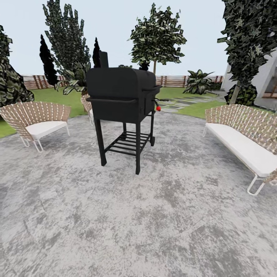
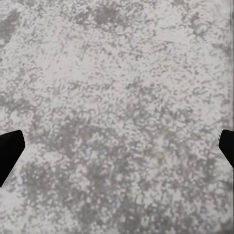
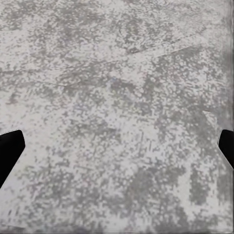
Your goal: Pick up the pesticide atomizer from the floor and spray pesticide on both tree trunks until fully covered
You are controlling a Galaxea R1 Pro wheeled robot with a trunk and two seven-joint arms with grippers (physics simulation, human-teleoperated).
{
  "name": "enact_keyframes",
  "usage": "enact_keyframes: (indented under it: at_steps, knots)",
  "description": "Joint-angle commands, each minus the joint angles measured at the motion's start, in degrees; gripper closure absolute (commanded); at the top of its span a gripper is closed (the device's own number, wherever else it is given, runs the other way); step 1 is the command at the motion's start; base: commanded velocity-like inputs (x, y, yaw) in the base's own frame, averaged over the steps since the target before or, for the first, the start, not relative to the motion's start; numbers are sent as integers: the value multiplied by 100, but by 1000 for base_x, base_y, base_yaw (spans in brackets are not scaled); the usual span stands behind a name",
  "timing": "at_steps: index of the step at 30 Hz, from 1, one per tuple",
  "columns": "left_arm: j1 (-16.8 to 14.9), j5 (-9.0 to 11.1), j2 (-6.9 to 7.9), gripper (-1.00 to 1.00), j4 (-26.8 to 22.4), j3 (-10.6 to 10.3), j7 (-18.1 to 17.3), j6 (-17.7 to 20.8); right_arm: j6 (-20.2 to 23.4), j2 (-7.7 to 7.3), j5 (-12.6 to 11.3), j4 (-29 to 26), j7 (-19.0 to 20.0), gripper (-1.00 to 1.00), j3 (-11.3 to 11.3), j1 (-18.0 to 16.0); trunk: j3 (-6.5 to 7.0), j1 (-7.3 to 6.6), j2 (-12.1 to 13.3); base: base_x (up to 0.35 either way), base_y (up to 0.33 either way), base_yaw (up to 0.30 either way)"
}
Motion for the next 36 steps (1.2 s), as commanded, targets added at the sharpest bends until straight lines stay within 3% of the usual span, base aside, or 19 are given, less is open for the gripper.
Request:
enact_keyframes:
  at_steps: [1,33,36]
  knots:
    - [-2,31,0,-100,2,0,-1,-17,-17,-1,0,6,4,-100,1,-4,-30,22,-44,0,0,-229]
    - [-1,31,0,-100,2,0,0,-17,-20,0,0,3,4,-100,1,-4,-827,725,-1327,0,0,-214]
    - [3,31,0,-100,0,-2,-2,-18,-20,0,0,2,4,-100,1,-4,-849,725,-1327,0,0,-195]
